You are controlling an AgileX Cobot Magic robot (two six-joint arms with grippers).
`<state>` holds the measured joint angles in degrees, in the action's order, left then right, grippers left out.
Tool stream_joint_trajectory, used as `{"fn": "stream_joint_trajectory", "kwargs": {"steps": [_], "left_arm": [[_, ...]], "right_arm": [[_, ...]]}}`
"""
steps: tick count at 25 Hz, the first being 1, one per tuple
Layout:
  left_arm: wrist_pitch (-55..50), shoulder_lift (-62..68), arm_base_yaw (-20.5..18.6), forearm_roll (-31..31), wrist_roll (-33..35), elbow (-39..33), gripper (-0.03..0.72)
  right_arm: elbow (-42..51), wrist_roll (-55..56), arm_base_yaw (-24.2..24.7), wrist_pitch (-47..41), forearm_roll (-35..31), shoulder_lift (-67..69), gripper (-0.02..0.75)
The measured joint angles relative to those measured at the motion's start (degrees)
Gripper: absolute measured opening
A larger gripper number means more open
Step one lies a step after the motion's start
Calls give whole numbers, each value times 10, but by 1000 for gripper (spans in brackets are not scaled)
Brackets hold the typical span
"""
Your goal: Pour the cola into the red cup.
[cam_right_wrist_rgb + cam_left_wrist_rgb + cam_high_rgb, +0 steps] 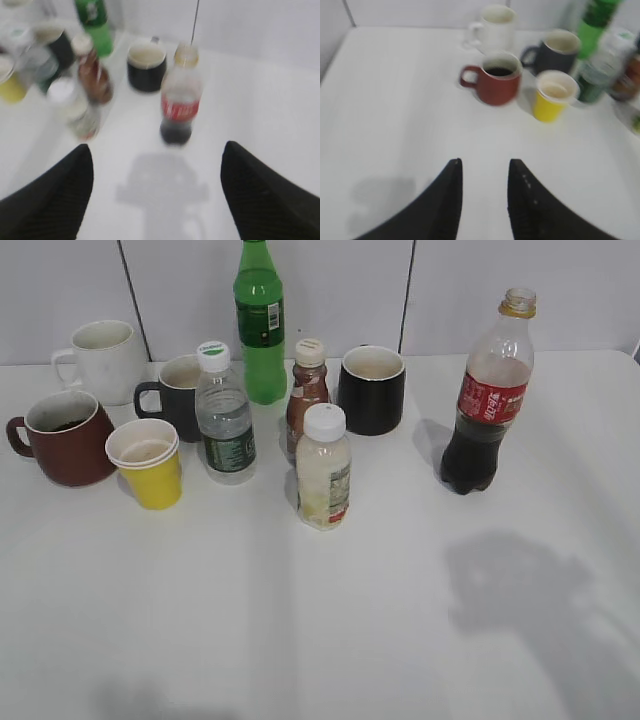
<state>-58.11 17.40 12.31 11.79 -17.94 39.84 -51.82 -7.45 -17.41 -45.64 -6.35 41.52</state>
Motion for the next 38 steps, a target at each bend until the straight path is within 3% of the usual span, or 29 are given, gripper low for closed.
{"fn": "stream_joint_trajectory", "kwargs": {"steps": [4, 10, 16, 29, 38], "left_arm": [[-54, -80, 0, -66, 64, -11, 240], [-85, -174, 0, -75, 93, -68, 240], [-35, -178, 0, -79, 99, -87, 240], [-24, -178, 0, -82, 101, -91, 239], [-24, -178, -70, -82, 101, -91, 237]], "right_arm": [[33, 4, 0, -110, -1, -108, 594], [140, 18, 0, -204, 30, -286, 594], [208, 19, 0, -187, 44, -412, 593], [227, 40, 1, -139, 53, -420, 592], [227, 42, 58, -139, 53, -421, 591]]}}
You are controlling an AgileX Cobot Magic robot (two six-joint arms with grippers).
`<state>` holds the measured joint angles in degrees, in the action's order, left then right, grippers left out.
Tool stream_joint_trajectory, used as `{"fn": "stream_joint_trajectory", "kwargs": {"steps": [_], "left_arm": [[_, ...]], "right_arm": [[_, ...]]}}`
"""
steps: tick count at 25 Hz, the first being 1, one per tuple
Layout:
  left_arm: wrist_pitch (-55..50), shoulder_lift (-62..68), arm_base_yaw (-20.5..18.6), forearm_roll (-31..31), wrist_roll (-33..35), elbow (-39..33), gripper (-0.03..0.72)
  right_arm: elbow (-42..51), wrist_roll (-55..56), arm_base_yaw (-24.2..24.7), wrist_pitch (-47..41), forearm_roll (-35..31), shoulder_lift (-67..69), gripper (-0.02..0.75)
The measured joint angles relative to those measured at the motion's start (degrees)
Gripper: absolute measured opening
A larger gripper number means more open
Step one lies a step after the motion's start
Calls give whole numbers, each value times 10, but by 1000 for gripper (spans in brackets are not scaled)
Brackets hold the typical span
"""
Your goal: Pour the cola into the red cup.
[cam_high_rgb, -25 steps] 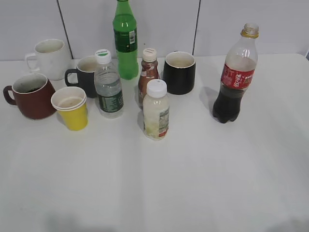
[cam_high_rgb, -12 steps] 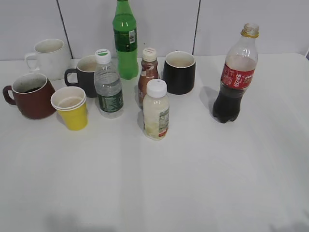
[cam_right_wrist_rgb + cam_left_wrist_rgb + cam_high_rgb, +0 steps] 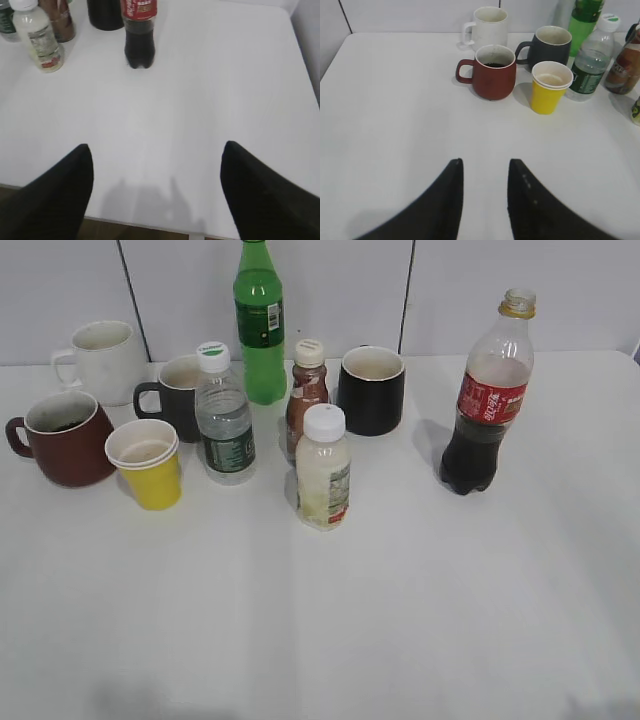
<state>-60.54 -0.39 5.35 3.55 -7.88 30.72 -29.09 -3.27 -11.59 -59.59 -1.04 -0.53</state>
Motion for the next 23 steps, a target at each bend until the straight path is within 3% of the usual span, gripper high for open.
{"fn": "stream_joint_trajectory", "kwargs": {"steps": [9, 23], "left_arm": [[1, 0, -21, -1, 0, 0, 237], [1, 0, -21, -1, 0, 0, 237]], "right_arm": [[0, 0, 2, 0, 0, 0, 591], [0, 0, 2, 0, 0, 0, 591]]}}
